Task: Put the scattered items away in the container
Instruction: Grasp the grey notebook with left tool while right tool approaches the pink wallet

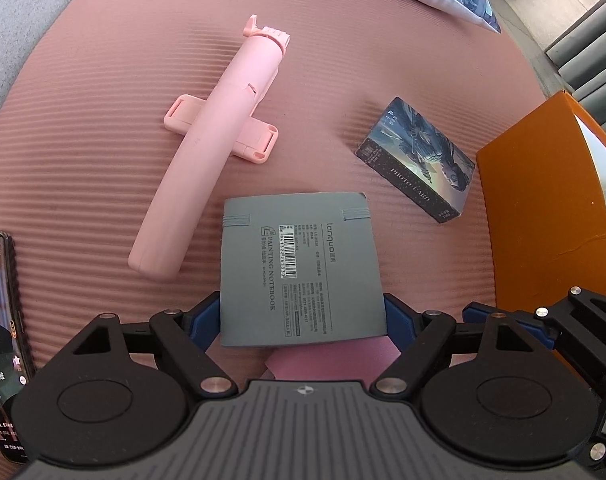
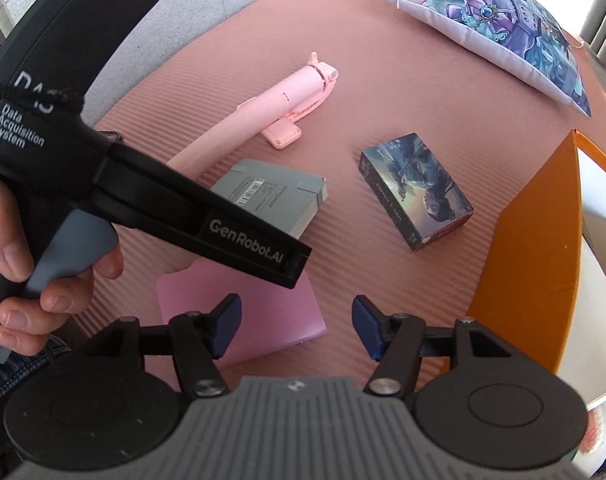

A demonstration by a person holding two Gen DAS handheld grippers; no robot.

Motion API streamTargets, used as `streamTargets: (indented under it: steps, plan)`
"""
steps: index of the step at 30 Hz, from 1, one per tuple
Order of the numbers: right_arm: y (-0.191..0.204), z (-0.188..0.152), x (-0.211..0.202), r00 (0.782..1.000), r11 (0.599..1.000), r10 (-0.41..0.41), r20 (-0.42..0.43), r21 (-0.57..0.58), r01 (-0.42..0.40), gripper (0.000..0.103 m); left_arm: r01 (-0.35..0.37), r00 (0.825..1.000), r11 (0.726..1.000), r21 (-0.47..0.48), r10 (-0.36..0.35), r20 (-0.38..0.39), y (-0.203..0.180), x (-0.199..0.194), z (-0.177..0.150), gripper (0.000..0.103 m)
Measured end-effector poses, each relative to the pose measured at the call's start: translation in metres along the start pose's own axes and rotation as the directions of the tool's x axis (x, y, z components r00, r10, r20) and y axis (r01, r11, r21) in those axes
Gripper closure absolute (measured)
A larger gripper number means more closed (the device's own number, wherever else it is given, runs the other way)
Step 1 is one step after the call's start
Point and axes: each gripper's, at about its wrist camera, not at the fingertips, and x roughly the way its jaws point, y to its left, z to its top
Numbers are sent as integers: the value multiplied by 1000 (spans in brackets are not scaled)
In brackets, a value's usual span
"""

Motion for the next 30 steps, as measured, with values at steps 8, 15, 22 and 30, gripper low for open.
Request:
streamTargets:
  steps: [8, 15, 22, 30]
  plan:
    - [22, 0, 9, 997, 991, 57, -57, -121, -64, 14, 9, 1000, 999, -39, -10, -29, 9, -13, -10, 8]
    - [30, 1, 25, 992, 983, 43, -118, -173, -64, 12, 15, 998, 999, -50, -18, -59, 18, -24, -15, 8]
    - [35, 3, 32, 991, 979, 34, -127, -195, -59, 6, 27, 997, 999, -47, -31, -75, 21, -27, -20, 8]
    - [38, 3, 29, 993, 974, 44, -108, -217, -67, 17, 30, 998, 999, -45, -32, -63, 24, -30, -20, 8]
